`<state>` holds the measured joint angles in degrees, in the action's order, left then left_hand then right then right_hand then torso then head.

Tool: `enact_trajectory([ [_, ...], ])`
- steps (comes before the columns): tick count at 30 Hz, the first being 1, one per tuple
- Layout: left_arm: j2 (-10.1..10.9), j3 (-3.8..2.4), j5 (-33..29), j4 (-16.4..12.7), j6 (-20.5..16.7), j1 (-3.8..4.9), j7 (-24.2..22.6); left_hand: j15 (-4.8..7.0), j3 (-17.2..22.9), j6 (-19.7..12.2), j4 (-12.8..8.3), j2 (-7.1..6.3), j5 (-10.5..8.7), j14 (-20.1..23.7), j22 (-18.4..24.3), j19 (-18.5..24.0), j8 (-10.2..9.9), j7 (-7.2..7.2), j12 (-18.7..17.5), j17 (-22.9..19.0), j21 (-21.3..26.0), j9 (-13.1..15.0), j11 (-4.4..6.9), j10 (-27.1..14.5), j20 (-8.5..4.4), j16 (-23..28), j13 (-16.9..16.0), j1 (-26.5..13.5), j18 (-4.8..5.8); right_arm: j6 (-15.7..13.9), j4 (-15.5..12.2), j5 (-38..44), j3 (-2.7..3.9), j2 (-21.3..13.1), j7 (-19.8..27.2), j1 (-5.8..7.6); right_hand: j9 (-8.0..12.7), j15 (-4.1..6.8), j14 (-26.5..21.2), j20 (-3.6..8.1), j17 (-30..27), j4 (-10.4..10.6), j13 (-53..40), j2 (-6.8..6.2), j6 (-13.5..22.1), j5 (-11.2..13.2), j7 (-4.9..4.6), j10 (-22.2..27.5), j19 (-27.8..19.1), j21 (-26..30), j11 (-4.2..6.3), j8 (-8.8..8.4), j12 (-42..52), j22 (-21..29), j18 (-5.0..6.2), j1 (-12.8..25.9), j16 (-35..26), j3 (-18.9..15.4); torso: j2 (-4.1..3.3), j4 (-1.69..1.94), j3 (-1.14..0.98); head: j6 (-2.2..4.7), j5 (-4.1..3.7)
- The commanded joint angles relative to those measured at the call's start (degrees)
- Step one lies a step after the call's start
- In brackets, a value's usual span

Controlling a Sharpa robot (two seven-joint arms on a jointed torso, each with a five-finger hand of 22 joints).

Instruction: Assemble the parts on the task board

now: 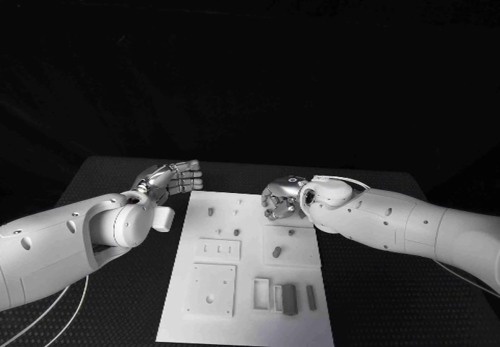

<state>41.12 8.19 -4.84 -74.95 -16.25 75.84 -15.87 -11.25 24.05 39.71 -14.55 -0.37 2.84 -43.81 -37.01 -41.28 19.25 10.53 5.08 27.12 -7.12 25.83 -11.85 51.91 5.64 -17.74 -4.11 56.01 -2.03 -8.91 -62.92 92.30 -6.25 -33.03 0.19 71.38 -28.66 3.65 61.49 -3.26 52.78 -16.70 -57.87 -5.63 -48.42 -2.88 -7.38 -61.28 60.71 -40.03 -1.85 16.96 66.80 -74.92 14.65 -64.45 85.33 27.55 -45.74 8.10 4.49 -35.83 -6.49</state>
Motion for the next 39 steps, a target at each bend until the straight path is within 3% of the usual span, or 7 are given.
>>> enact_trajectory([
  [1, 0.0, -0.06, -0.1, 0.1, 0.7, 0.08, -0.2, -0.3, 0.1, 0.4, -0.4, 0.28, 0.23, 0.0, 0.1, -0.3, -0.2, 1.29, -0.4, -0.1, 0.4, -0.1, 0.04, 0.5, 0.15, 0.3, 0.1, -0.3, -0.38, 0.7, -0.4, 1.6, -0.27, -0.2, -0.6, -0.65, -0.3, 0.64, 0.1, 0.46, -0.1, 0.0, -0.1, 0.56, -2.1, 0.1, -0.72, -0.6, 0.3, -0.7, 0.18, 0.54, 0.5, -1.4, 0.35, 0.1, 0.6, 0.5, -0.13, 0.02, 0.07, 0.21, -0.11],
  [15, -0.1, -0.06, -0.1, 0.2, 0.5, 0.08, -0.4, -0.28, 0.2, 0.5, -0.7, 0.3, 0.22, -0.1, 0.1, -0.3, -0.3, 1.3, -0.4, -0.2, 0.4, -0.1, 0.06, 0.7, 0.15, 0.3, 0.1, -0.2, -0.4, 0.3, -0.1, 2.3, -0.27, -0.3, -0.5, -0.78, -1.6, 1.9, 0.2, 0.93, -0.8, 0.0, 0.1, 1.14, -5.7, 0.0, 0.7, -1.4, 0.6, -1.9, 1.54, 2.03, 0.8, -1.3, 0.35, 0.4, 1.9, 0.9, -0.37, 0.01, 0.14, 0.32, -0.23],
  [26, -0.1, -0.06, -0.1, 0.3, 0.5, 0.08, -0.4, -0.28, 0.2, 0.5, -0.7, 0.31, 0.22, -0.1, 0.1, -0.3, -0.3, 1.29, -0.4, -0.2, 0.4, -0.1, 0.07, 0.7, 0.15, 0.3, 0.1, -0.2, -0.4, -0.3, -0.1, 2.4, -0.27, -0.4, -0.4, -0.82, -2.4, 2.43, 0.3, 1.09, -1.2, 0.0, 0.2, 2.84, -7.3, 0.0, 1.32, -2.0, 0.7, -2.4, 2.13, 2.66, 0.9, -1.2, 0.35, 0.7, 2.4, 1.3, -0.46, 0.1, 0.13, 0.36, -0.01],
  [39, -0.1, -0.06, -0.1, 0.3, 0.5, 0.08, -0.4, -0.29, 0.2, 0.6, -0.8, 0.32, 0.22, -0.1, 0.1, -0.3, -0.3, 1.28, -0.5, -0.2, 0.5, -0.1, 0.07, 0.7, 0.16, 0.3, 0.1, -0.2, -0.4, -4.7, -1.7, 2.8, -0.24, -0.7, -2.2, -0.82, -3.0, 2.9, 0.6, 1.32, -1.4, 0.1, 0.3, 3.51, -8.4, 0.0, 1.79, -2.7, 1.1, -3.0, 2.6, 2.88, 1.1, -1.3, 0.35, 1.4, 3.0, 1.3, -0.56, 0.06, 0.15, 0.55, -0.03],
])
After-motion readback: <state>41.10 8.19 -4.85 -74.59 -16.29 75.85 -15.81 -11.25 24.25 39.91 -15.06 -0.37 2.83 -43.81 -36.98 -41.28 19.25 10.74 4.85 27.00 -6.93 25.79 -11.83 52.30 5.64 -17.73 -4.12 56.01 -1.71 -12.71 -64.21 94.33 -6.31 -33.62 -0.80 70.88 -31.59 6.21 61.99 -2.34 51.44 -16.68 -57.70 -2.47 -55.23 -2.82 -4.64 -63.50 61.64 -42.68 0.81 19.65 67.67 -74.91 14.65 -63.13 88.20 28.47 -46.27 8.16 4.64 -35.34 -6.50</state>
